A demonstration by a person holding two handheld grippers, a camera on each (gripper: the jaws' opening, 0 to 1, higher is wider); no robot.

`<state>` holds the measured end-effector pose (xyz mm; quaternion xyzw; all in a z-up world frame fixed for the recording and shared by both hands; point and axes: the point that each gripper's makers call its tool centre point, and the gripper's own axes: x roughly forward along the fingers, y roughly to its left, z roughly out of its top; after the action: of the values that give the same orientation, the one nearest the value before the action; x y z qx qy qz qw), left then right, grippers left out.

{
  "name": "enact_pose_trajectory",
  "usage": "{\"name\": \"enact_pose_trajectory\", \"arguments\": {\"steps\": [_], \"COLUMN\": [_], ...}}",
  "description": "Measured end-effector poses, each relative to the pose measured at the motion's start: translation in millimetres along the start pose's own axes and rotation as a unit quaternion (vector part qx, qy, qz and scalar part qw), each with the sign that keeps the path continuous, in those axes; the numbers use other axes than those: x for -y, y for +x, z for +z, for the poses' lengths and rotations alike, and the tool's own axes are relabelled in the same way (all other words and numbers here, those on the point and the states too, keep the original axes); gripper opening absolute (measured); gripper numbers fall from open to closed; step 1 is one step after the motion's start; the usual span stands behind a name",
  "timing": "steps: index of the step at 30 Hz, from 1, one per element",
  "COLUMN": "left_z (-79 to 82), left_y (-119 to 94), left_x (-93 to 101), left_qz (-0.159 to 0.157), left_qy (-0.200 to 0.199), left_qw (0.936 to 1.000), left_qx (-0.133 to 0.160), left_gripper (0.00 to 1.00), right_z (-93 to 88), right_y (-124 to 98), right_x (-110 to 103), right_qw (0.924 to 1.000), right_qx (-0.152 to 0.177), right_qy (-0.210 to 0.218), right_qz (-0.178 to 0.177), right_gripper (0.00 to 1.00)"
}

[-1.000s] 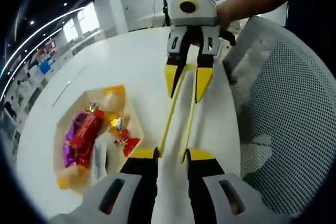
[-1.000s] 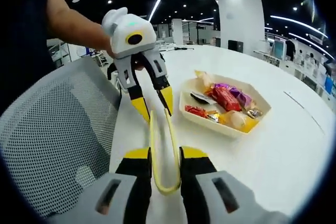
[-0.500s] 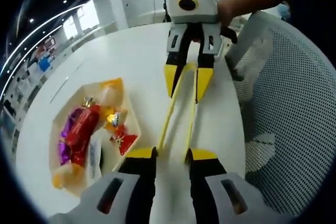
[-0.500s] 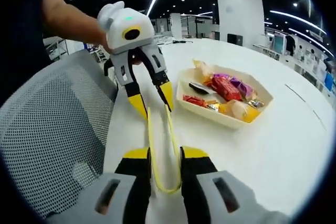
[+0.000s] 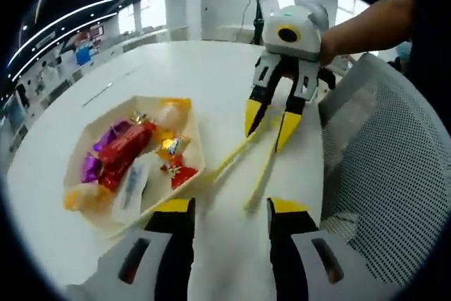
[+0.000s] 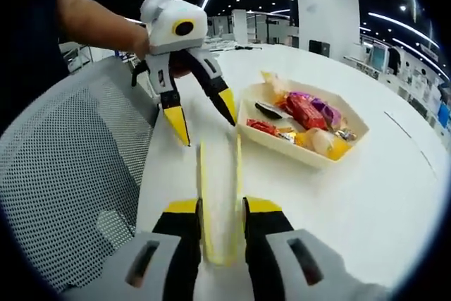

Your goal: Place the target food into the container with the food tongs after gripping and lifting it, then release it inside without dropping or visibly crushing the food.

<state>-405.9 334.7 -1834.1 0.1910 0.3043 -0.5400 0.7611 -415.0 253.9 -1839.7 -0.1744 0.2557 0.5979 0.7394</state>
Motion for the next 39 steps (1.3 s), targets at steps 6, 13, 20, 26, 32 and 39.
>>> {"name": "enact_pose_trajectory", "arguments": {"steps": [6, 13, 20, 26, 32, 39], "left_z": [3.1, 16.0, 6.5, 1.9, -0.3, -1.5], "left_y": [-21, -55, -80, -100, -104, -107], "left_x": [-6.9, -27.4, -37.0, -42.7, -24.0, -30.0], "left_qz": [0.029, 0.092, 0.135, 0.170, 0.156, 0.171], "left_qy": [-0.024, -0.062, -0.108, -0.157, -0.130, -0.139], "left_qw": [0.9990, 0.9902, 0.9771, 0.9603, 0.9669, 0.9617], "left_qx": [0.025, 0.085, 0.124, 0.156, 0.154, 0.163], "left_gripper": [0.56, 0.75, 0.92, 0.95, 1.00, 1.00], "right_z": [18.9, 34.7, 20.9, 3.5, -7.6, -16.8], "right_y": [-19, -63, -125, -141, -154, -157], "right_x": [15, 39, 53, 39, 30, 31], "right_qw": [0.9979, 0.9844, 0.9552, 0.9490, 0.9387, 0.9331], "right_qx": [0.035, 0.081, 0.100, 0.087, 0.112, 0.110], "right_qy": [0.034, 0.060, 0.087, 0.091, 0.117, 0.126], "right_qz": [-0.042, -0.145, -0.264, -0.289, -0.304, -0.318], "right_gripper": [0.42, 0.54, 0.65, 0.78, 0.87, 0.96]}}
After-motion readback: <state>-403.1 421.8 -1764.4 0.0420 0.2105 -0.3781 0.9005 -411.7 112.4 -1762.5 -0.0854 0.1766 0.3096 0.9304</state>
